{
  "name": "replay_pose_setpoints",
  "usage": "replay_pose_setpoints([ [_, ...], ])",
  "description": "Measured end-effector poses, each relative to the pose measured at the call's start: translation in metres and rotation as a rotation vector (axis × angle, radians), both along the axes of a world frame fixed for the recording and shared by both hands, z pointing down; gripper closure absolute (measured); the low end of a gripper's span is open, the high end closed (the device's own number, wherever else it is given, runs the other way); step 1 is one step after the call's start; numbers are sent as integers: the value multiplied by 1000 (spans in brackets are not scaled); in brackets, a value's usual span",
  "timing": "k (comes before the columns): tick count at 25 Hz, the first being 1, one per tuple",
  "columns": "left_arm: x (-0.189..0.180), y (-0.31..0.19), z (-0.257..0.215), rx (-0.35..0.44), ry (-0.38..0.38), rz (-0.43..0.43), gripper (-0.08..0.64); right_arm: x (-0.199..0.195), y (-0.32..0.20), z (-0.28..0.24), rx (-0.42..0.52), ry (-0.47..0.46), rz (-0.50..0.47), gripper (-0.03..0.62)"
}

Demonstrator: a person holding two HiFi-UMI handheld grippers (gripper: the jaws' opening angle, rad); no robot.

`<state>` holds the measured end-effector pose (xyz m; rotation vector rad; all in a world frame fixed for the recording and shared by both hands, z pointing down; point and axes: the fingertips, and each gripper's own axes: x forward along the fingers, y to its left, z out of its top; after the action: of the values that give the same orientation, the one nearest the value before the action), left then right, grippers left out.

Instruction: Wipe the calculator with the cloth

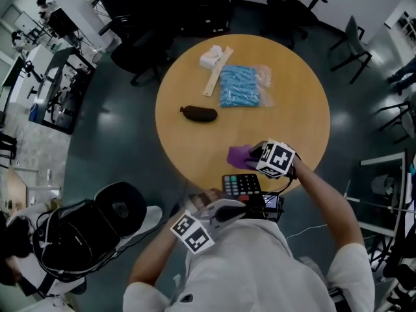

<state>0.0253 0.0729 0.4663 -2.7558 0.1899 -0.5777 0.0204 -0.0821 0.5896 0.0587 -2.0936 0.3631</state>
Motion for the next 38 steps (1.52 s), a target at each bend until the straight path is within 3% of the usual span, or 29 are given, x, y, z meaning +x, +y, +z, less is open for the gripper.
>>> replay_pose_setpoints([
  [6, -15, -52, 52, -76, 26, -198, 512, 48, -41, 14, 174, -36, 279, 532],
  [12, -28, -111, 131, -125, 13, -385, 512, 83, -35, 46, 117, -46, 470, 532],
  [18, -32, -151, 199, -135, -60, -507, 512, 95, -24, 58, 94, -54, 556, 532],
  [23, -29, -165, 238, -119, -135, -539, 512, 97, -29, 45, 119, -100, 639, 532],
  [31, -17, -158, 267, -93, -207, -528, 512, 98, -25, 50, 80, -149, 704, 532],
  [38, -14, -149, 284, -12, -325, -511, 508, 98, -18, 53, 60, -162, 730, 532],
])
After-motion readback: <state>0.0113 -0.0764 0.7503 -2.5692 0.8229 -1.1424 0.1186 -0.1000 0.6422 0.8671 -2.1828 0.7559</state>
